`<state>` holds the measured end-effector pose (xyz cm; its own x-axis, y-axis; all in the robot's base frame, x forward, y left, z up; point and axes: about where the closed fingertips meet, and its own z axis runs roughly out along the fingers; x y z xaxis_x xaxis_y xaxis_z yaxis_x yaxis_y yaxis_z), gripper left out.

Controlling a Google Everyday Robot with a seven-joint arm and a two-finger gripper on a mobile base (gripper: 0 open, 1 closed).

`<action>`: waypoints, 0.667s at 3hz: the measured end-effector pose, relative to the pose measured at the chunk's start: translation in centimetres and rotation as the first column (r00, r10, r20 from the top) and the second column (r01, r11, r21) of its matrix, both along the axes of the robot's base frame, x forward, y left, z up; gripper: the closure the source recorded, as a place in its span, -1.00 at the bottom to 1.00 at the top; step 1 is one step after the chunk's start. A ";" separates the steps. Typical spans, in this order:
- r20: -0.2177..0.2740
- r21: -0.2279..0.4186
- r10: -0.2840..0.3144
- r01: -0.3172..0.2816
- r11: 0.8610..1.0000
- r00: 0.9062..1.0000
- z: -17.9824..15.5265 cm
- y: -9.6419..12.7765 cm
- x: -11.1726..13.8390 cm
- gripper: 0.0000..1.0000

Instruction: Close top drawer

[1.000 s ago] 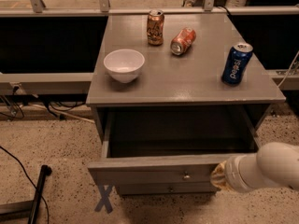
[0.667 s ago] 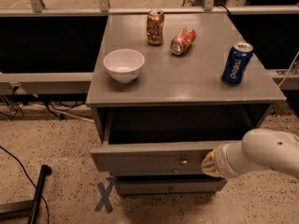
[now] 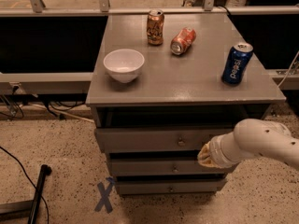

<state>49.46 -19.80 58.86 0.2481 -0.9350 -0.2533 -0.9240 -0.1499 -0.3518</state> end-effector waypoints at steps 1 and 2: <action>-0.012 0.003 -0.005 0.005 1.000 1.000 -1.9 -1.1 1.7 1.00; 0.000 0.010 -0.005 0.005 1.000 1.000 -3.0 -1.9 2.1 1.00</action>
Offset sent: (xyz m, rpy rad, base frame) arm 0.0257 -0.0316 -0.0400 0.0156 -0.0202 -0.0088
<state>51.60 -21.73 55.87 0.2430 -0.9339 -0.2624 -0.9249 -0.1415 -0.3530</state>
